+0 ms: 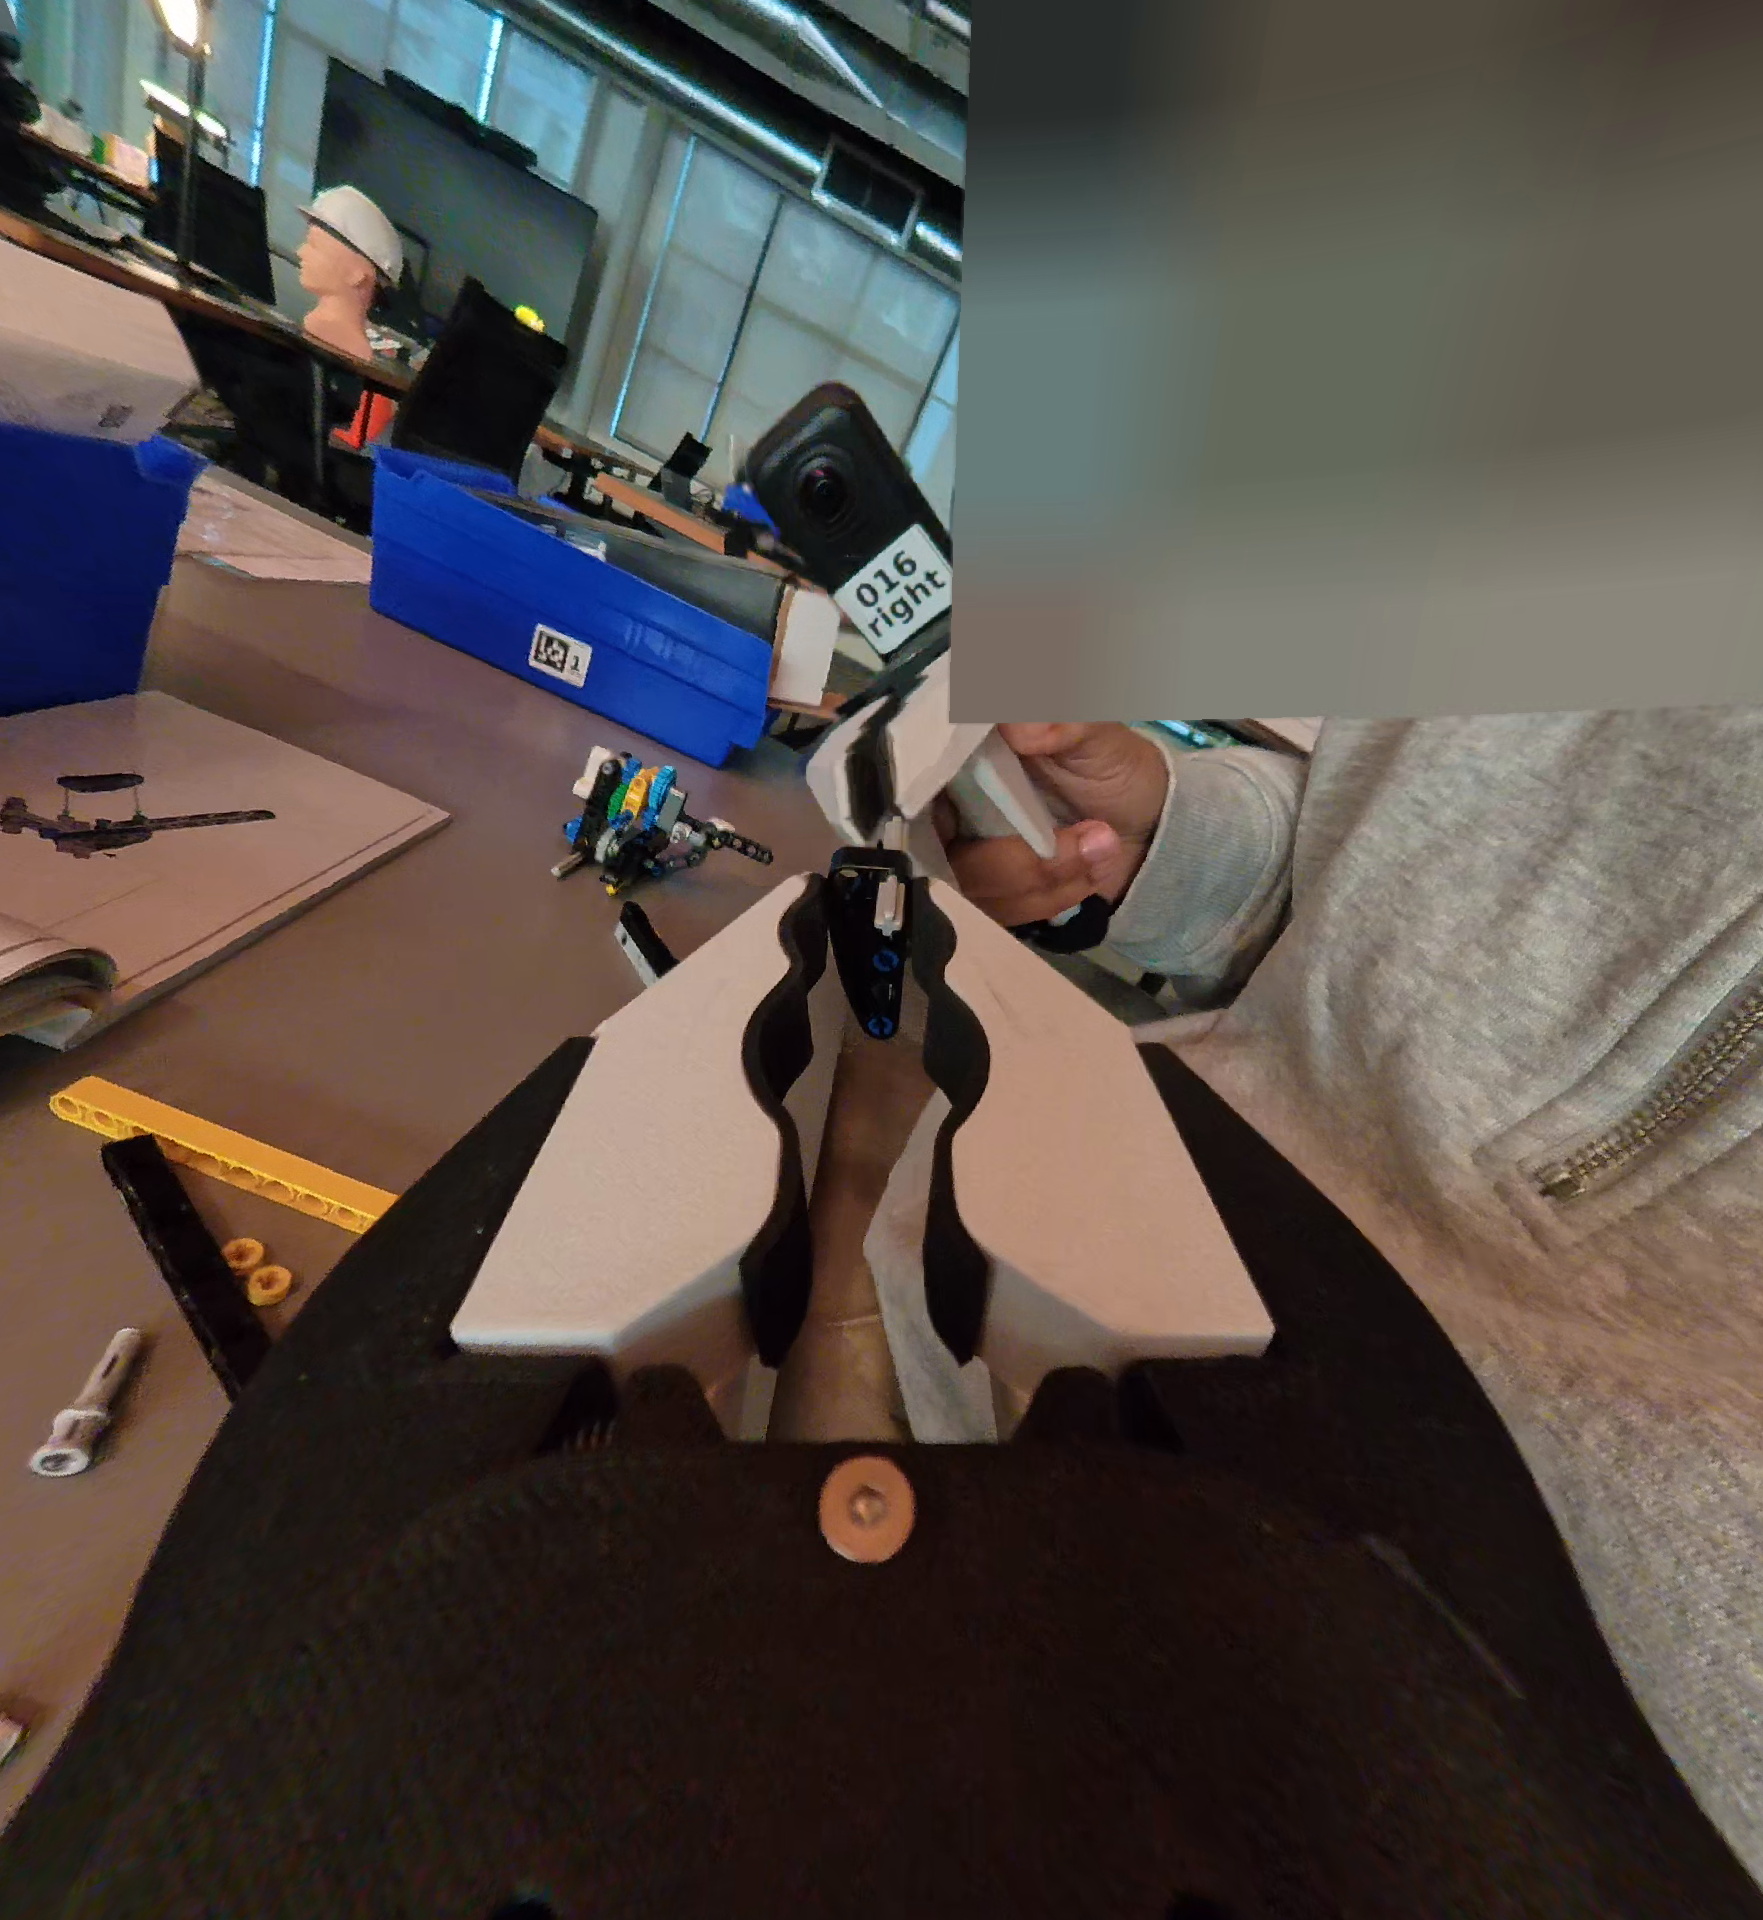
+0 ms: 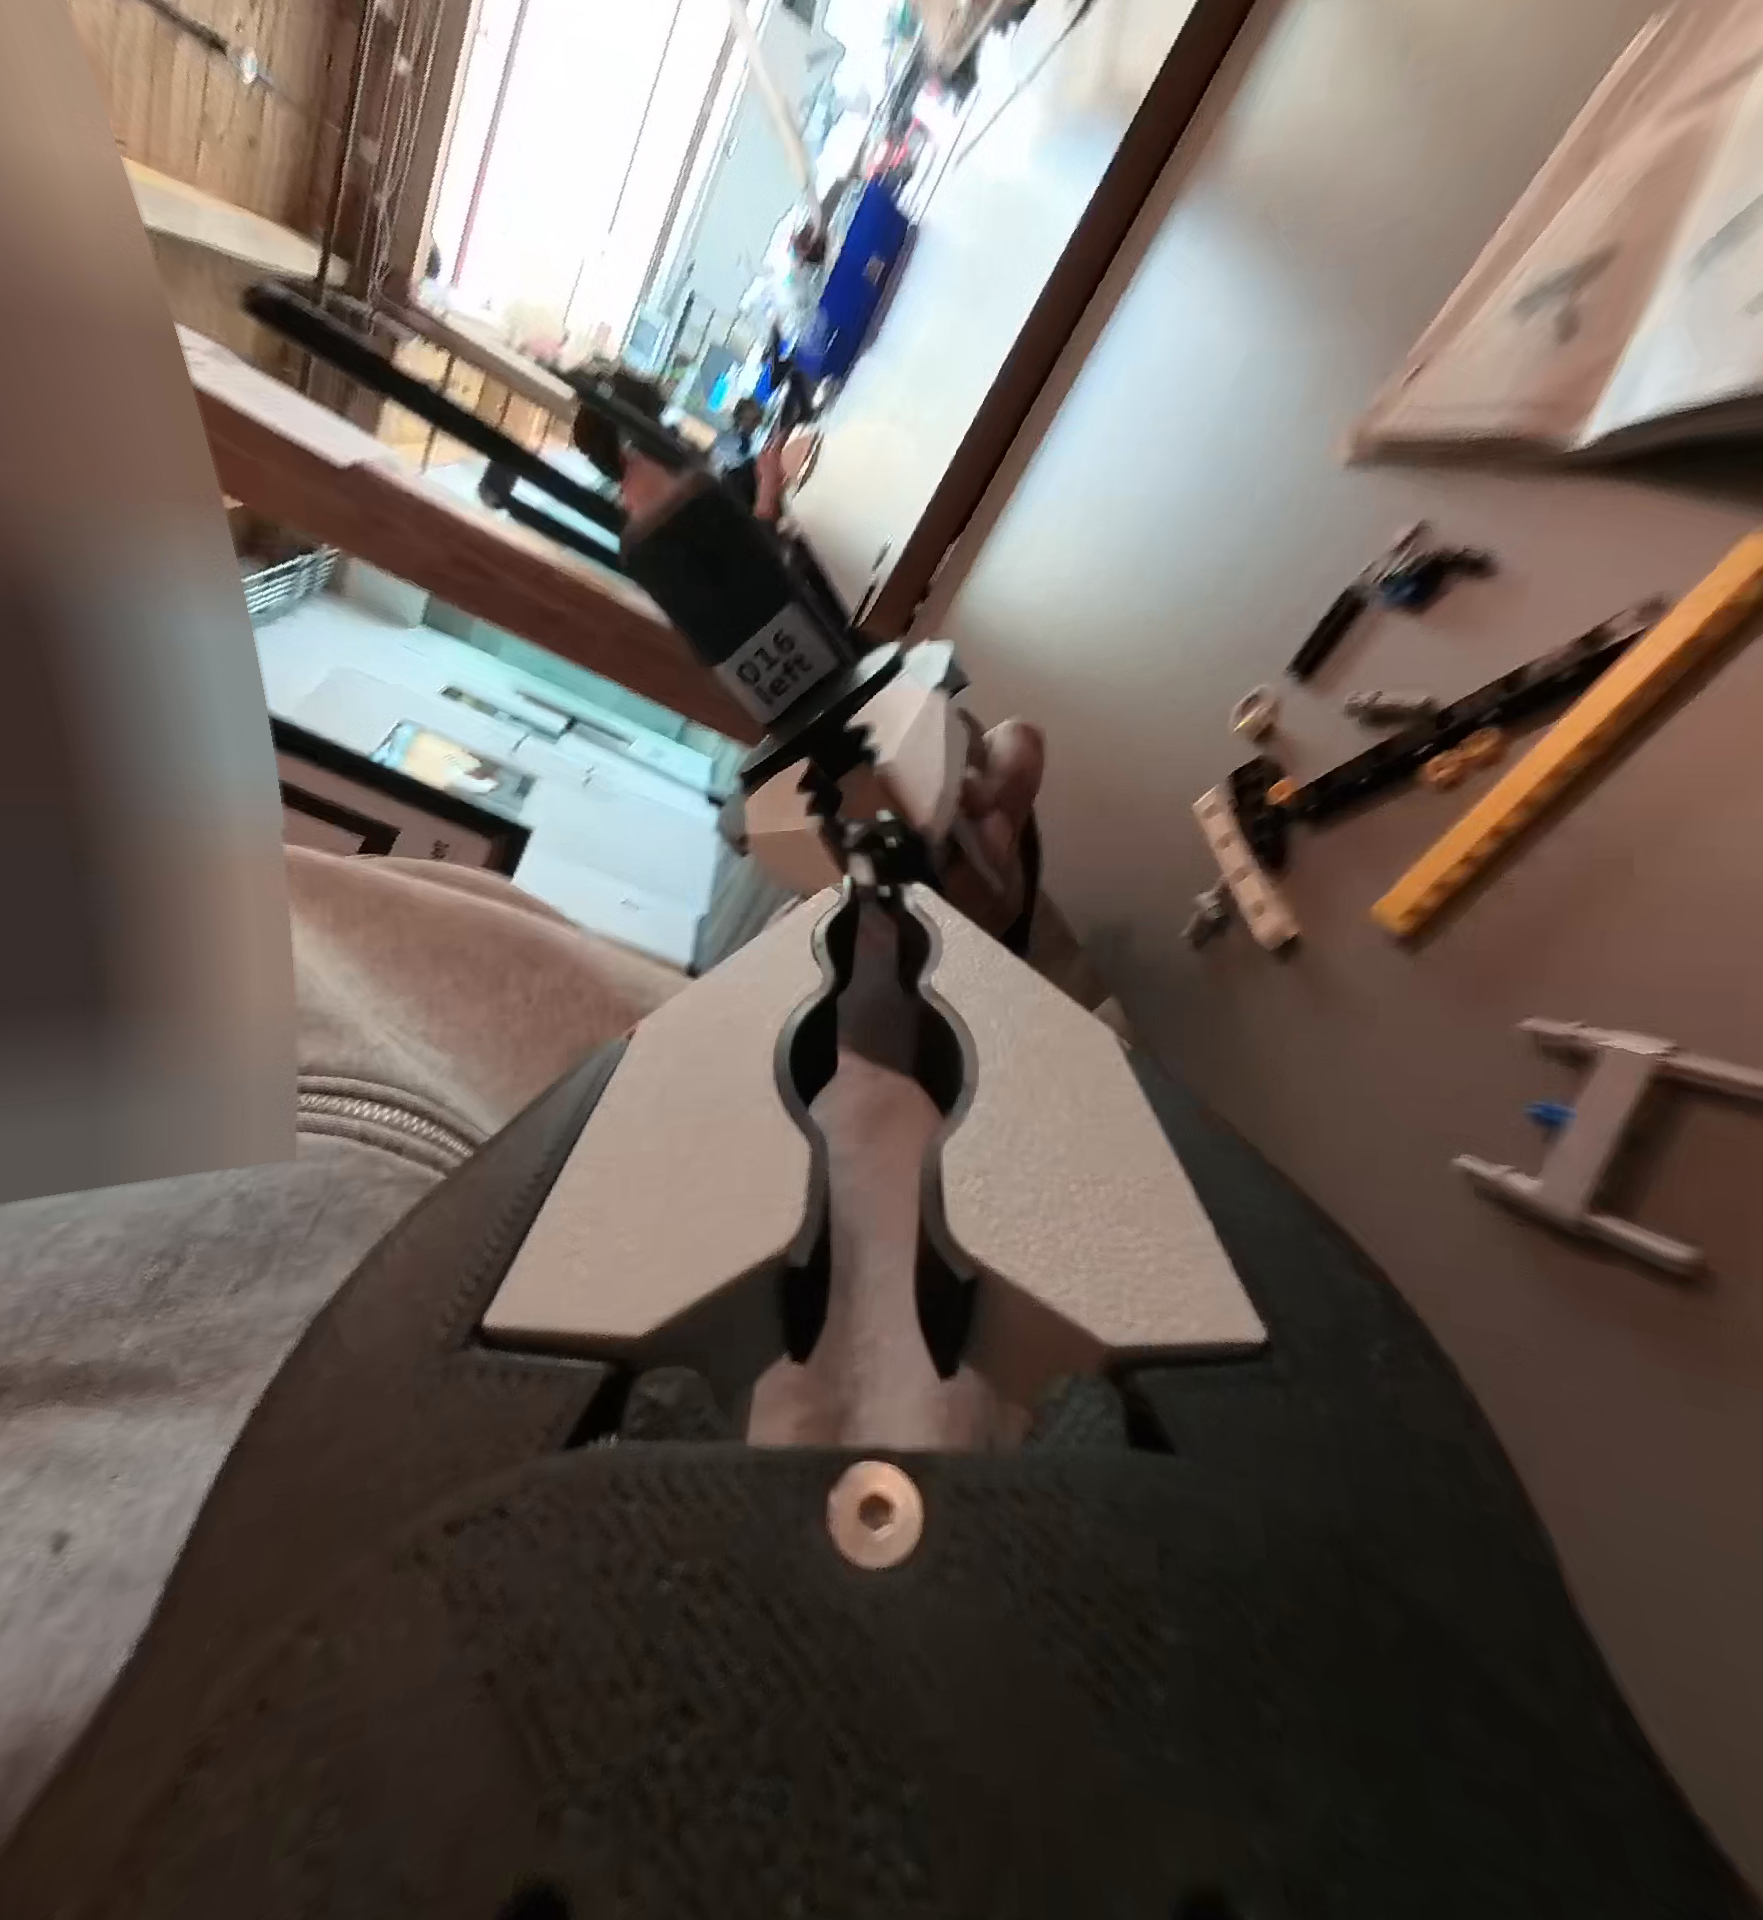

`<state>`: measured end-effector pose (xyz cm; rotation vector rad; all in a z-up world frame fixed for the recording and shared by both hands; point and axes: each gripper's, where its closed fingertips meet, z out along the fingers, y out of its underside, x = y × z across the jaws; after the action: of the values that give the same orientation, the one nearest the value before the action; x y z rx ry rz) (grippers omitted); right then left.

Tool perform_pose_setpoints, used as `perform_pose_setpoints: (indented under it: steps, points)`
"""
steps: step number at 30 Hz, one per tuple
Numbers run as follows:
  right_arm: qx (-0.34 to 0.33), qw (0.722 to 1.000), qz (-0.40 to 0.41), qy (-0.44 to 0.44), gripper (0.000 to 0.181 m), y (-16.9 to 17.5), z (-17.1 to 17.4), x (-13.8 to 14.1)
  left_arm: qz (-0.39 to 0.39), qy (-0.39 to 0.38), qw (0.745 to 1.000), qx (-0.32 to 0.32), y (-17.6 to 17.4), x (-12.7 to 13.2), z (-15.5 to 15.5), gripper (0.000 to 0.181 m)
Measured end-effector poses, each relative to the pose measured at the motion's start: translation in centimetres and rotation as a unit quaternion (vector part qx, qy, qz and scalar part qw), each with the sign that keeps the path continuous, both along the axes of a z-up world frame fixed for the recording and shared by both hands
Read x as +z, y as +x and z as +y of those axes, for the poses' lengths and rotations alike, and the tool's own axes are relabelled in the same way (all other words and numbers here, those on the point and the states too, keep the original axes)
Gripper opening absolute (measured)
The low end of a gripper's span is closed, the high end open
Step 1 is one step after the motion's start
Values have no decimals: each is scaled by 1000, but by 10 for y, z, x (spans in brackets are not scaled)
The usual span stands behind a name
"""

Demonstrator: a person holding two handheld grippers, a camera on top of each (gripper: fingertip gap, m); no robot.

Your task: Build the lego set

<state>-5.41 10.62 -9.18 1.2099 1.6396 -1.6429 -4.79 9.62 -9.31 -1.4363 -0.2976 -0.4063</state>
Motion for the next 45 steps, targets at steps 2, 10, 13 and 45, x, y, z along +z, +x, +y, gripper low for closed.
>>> perform_pose_setpoints:
  steps: [2,10,13,45]
  points:
    - [-26,999,17,6,4,-7,11,6,-9,19,1000,3,-3,6,-5,12]
    - [-42,995,85,28,4,-8,16,20,-23,37,999,5,-7,10,-9,12]
    - [-23,991,113,60,5,-3,7,16,-20,29,999,3,-5,8,-7,12]
    - [27,973,184,135,8,1,-8,2,-32,-3,999,-14,-1,-3,0,12]
